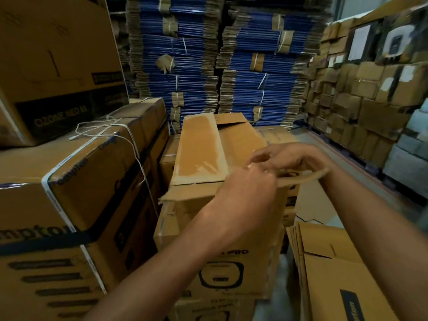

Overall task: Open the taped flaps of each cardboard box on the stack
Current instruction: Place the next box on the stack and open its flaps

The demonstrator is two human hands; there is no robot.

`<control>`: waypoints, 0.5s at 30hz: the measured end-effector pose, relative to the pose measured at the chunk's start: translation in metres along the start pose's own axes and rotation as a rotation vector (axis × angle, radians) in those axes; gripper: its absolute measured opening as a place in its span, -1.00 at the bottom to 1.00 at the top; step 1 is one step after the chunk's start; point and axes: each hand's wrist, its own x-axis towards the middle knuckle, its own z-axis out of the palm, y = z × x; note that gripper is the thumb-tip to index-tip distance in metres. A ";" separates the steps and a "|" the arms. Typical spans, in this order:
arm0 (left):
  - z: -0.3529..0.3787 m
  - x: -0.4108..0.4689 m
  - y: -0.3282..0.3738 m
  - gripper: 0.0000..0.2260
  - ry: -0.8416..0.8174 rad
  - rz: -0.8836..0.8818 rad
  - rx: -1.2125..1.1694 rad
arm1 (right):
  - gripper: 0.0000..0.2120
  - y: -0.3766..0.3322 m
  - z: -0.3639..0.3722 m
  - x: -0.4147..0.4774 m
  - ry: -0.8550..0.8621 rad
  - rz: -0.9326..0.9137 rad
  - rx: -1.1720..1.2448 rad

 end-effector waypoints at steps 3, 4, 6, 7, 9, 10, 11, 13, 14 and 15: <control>0.016 -0.020 0.005 -0.42 -0.351 -0.044 -0.075 | -0.51 0.002 0.025 -0.010 0.071 -0.033 0.023; 0.019 -0.027 0.004 -0.41 -0.451 -0.049 -0.137 | -0.45 0.004 0.037 -0.014 0.101 -0.018 -0.031; 0.029 -0.035 -0.004 -0.62 -0.475 -0.056 -0.251 | -0.33 0.011 0.062 -0.016 0.186 -0.008 -0.150; 0.035 -0.034 -0.013 -0.70 -0.388 -0.074 -0.283 | -0.32 0.013 0.073 -0.016 0.266 -0.034 -0.192; 0.048 -0.026 -0.034 -0.76 -0.183 -0.155 -0.257 | -0.37 0.014 0.088 -0.018 0.430 -0.072 -0.232; 0.056 -0.019 -0.045 -0.76 -0.105 -0.167 -0.195 | -0.39 0.014 0.092 -0.019 0.483 -0.078 -0.242; 0.062 -0.013 -0.056 -0.75 -0.052 -0.148 -0.143 | -0.39 0.015 0.096 -0.020 0.516 -0.077 -0.245; 0.068 -0.002 -0.068 -0.75 -0.019 -0.089 -0.075 | -0.38 0.014 0.098 -0.021 0.526 -0.077 -0.246; 0.068 0.004 -0.072 -0.72 0.003 -0.057 -0.065 | -0.37 0.013 0.099 -0.022 0.527 -0.075 -0.249; 0.068 0.010 -0.075 -0.70 0.014 -0.038 -0.083 | -0.35 0.012 0.099 -0.023 0.531 -0.068 -0.250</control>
